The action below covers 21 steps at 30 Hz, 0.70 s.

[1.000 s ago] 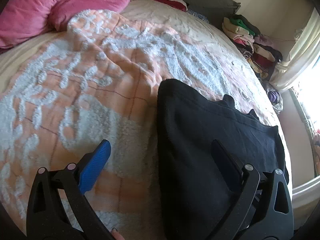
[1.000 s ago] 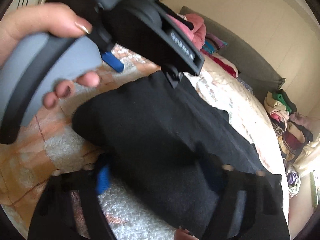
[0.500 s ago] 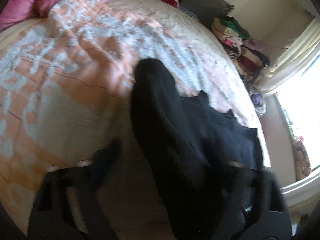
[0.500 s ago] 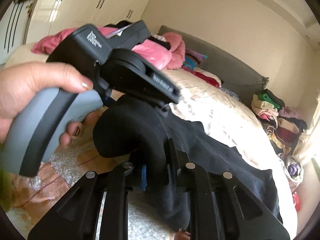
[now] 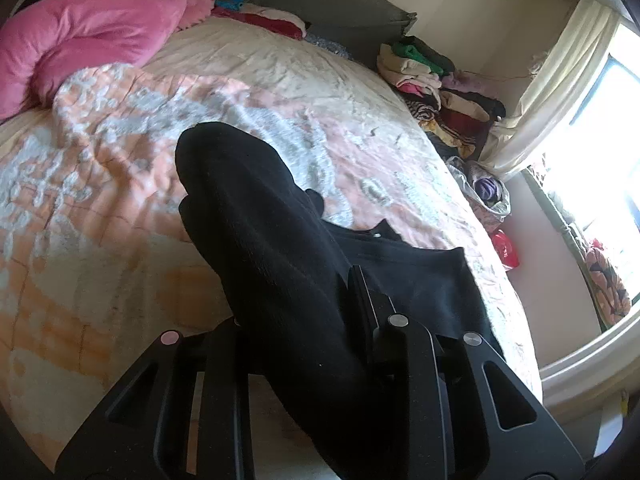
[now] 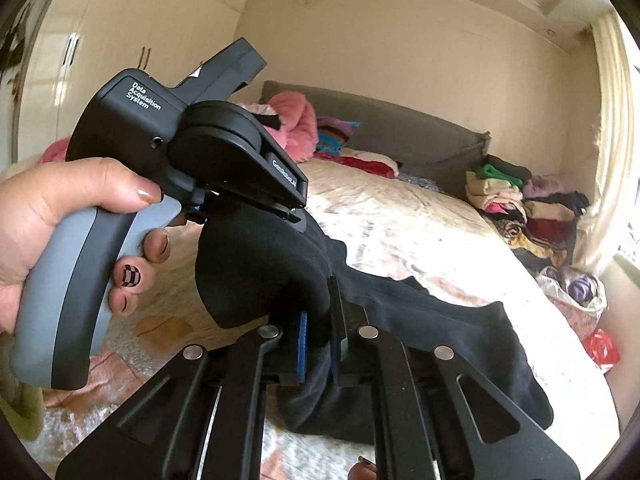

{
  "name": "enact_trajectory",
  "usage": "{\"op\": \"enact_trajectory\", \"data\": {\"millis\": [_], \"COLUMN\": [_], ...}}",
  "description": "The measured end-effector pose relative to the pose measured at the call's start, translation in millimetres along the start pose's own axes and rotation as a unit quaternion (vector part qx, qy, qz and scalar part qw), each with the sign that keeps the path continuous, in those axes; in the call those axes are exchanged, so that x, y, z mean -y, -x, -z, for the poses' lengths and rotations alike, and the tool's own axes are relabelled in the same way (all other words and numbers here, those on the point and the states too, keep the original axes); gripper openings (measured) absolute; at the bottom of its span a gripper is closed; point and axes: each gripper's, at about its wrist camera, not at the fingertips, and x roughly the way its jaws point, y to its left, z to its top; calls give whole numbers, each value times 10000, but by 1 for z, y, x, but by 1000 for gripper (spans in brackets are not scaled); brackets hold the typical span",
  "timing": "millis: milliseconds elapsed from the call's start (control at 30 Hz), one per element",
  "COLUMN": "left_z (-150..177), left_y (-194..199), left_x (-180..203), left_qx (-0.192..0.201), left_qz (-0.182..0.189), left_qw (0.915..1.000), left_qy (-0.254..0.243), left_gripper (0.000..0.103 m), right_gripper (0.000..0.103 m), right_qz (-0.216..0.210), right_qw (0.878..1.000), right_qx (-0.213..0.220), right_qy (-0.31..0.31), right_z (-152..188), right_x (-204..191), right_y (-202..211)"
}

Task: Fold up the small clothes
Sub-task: 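Lift the gripped edge with both grippers and fold it over the other half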

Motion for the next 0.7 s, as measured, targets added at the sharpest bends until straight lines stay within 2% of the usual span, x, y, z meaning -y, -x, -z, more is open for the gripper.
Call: {"op": "enact_trajectory", "data": {"millis": [333, 700], "left_z": [-3, -2], "left_y": [1, -40], "left_x": [55, 115], "left_qx": [34, -256], "left_qz": [16, -48], "left_qw": [9992, 9956], "left_qy": [-403, -904], "left_gripper": [20, 21], "right_gripper": [7, 7], "right_qz": [268, 450], "right_qw": [9988, 9945], "right_qx": [125, -43], "right_qy": [-403, -943], "right_z": [7, 26], "right_x": [30, 75], "right_y": [27, 34]}}
